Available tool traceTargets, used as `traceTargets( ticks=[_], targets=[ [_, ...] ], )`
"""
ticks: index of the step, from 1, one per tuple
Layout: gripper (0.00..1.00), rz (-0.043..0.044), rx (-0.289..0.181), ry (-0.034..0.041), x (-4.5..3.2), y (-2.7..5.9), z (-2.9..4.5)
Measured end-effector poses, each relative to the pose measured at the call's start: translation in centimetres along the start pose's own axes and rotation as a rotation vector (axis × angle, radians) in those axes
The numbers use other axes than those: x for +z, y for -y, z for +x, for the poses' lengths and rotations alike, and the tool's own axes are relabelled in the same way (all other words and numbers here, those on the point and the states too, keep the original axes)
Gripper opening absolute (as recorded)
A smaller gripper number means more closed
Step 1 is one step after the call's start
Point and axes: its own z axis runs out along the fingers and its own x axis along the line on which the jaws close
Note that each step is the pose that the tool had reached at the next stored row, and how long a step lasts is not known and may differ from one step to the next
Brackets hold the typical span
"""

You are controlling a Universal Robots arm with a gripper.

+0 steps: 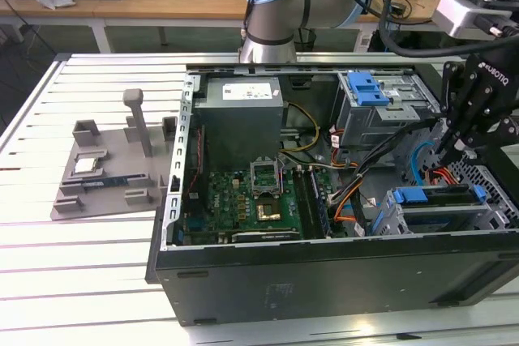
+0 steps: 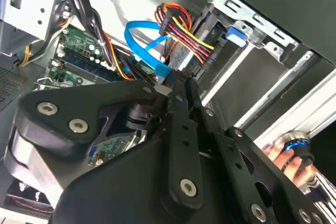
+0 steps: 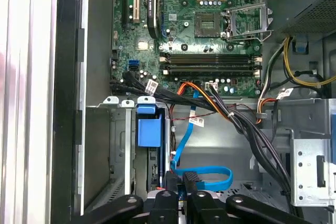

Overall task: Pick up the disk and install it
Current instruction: 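Insert the second disk wire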

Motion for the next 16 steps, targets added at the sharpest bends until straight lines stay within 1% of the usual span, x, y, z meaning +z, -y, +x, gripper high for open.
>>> traceTargets(
  ticks=[1, 2, 4, 5, 6, 7, 11, 16],
  targets=[
    [0.16, -0.0001, 0.0, -0.0037, 0.06, 0.0, 0.27],
    [0.16, -0.0008, -0.002, -0.0051, 0.11, 0.0, 0.36],
    [0.16, -0.0048, -0.032, -0.0093, 0.36, 0.0, 0.41],
    [0.16, -0.0063, -0.04, -0.0102, 0.47, 0.02, 0.45],
    [0.16, -0.0068, -0.045, -0.0106, 0.64, 0.03, 0.52],
    [0.16, -0.0068, -0.055, -0.0135, 0.91, 0.05, 0.57],
    [0.16, -0.0067, -0.069, -0.0171, 1.34, 0.08, 0.84],
    [0.16, -0.0059, -0.088, -0.0202, 2.09, 0.12, 1.11]
  ],
)
